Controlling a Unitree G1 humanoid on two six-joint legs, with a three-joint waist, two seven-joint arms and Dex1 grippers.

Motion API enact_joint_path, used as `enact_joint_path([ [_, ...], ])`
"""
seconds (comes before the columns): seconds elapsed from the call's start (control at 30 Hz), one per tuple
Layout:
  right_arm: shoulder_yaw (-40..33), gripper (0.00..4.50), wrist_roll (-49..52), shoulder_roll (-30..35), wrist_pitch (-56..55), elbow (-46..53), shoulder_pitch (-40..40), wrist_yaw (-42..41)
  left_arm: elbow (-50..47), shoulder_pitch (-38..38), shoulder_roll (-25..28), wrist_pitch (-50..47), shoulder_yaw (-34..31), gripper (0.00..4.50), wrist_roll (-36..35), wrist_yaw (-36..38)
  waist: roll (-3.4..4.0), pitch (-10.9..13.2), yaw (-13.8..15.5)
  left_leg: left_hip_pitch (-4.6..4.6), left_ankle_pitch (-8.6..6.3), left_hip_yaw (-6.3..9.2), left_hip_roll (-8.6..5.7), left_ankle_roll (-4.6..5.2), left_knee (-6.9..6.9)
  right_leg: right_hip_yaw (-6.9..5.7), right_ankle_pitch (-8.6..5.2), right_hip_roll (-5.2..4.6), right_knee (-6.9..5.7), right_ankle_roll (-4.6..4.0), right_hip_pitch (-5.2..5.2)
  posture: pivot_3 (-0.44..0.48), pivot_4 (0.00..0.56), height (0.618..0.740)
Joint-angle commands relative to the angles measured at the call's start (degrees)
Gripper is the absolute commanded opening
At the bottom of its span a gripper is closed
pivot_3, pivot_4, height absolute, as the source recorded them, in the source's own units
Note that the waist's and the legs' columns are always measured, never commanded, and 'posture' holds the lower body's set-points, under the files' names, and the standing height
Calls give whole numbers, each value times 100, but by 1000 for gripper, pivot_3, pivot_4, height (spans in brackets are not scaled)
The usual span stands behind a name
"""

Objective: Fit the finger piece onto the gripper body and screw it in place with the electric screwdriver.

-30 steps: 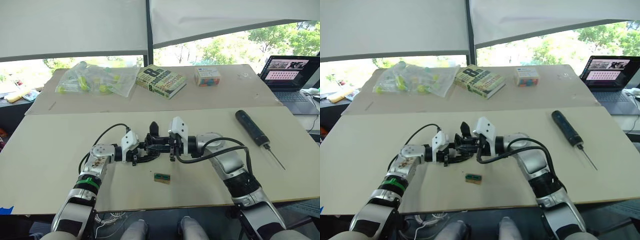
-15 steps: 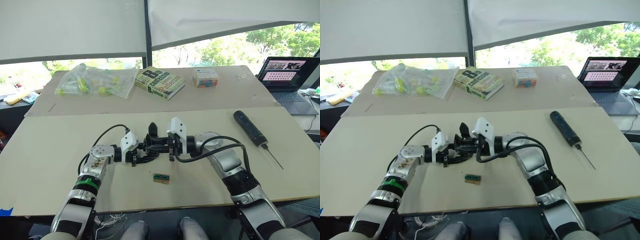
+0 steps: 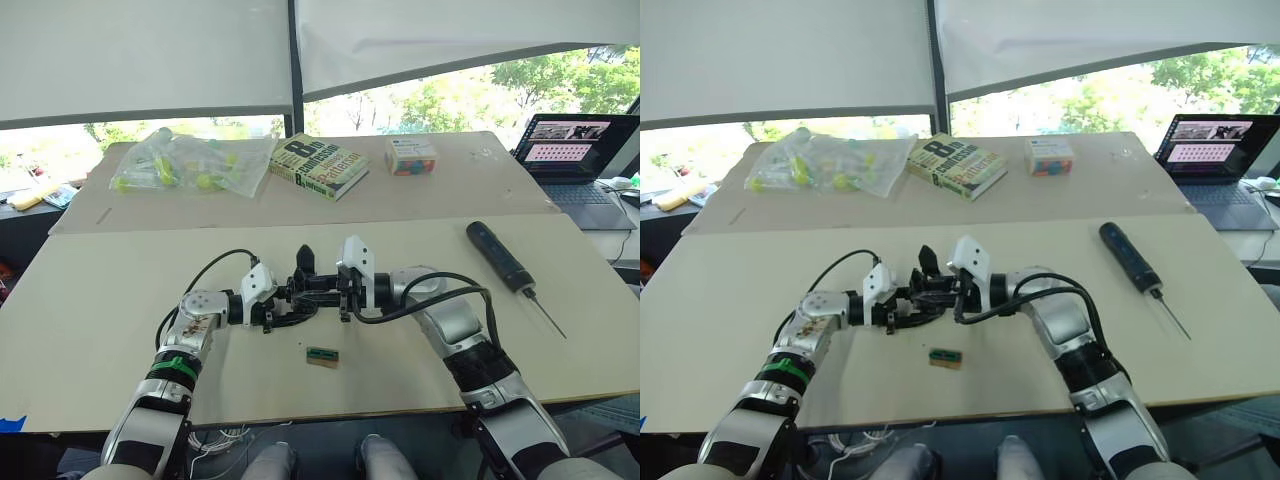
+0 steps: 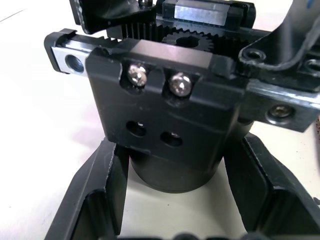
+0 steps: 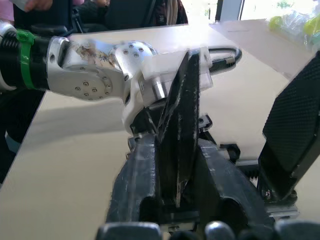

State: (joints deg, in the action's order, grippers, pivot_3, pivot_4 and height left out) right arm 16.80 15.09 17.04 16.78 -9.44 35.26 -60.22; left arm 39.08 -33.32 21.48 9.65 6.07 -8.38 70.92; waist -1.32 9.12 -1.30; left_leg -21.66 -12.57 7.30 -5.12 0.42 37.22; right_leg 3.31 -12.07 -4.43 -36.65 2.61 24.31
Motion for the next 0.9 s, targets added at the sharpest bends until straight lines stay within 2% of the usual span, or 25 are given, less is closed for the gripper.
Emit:
enact_joint_path([
  [0.03,-183,2833,125,-102,-330,95,24,-63,-64,62,14,-30,92,2290,15,117,0,0,-2,1,0,0,1,0,0,0,0,1,0,0,0,0,150,740],
  [0.17,-346,4238,280,-221,-658,253,8,-147,-48,58,23,-19,80,2290,13,103,0,0,-1,-6,0,0,1,0,0,-1,0,1,1,0,5,0,150,740],
  [0.2,-393,4468,347,-255,-711,306,7,-177,-42,58,28,-15,73,2290,12,96,0,0,-1,-7,0,0,1,0,0,-1,0,1,1,0,5,0,150,740],
  [0.47,-717,4468,881,-340,-988,617,-68,-512,-25,61,29,-145,3,2290,-64,73,0,0,-2,-7,0,0,1,0,0,-1,0,1,2,0,5,0,150,740],
  [0.6,-976,4500,1100,-255,-1098,828,-51,-550,-48,92,39,-242,-45,4222,-104,-26,1,1,-7,-6,0,0,1,0,0,-1,0,1,2,0,5,0,150,740],
  [0.63,-1015,4500,1134,-232,-1094,878,-54,-549,-54,104,43,-259,-57,4475,-114,-37,1,1,-6,-6,0,0,1,0,0,-1,0,1,1,0,5,0,150,740],
  [0.8,-1407,4500,1467,208,-803,1504,-250,-466,-295,390,269,-338,-244,4475,-239,-23,1,1,-39,-7,0,1,2,0,-5,-1,0,1,4,0,6,0,150,740],
  [0.9,-1917,4500,1676,711,-469,1900,-644,-186,-691,744,662,-531,-523,4475,-535,163,1,1,-102,-4,0,1,7,0,-15,0,0,1,7,0,7,0,150,740],
])
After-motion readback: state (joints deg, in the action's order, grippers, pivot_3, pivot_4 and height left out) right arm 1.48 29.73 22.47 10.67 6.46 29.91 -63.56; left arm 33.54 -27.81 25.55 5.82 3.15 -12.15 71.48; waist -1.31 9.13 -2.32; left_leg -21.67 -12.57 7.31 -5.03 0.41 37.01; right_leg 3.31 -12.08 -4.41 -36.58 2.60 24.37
